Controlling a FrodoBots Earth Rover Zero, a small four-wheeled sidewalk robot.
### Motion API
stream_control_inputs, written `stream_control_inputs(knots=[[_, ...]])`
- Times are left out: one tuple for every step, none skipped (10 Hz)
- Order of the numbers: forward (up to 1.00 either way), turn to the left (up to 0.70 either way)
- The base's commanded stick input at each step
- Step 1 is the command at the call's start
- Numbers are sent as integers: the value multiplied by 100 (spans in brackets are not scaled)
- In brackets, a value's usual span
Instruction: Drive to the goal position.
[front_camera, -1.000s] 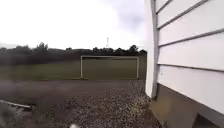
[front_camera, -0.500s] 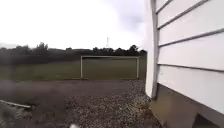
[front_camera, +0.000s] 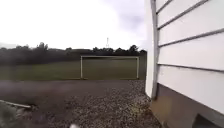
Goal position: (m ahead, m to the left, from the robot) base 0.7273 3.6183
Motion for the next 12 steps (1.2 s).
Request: stream_control_inputs(knots=[[4, 0], [3, 0], [1, 0], [3, 0], [2, 0], [4, 0], [4, 0], [4, 0], [4, 0], [4, 0], [1, 0], [3, 0]])
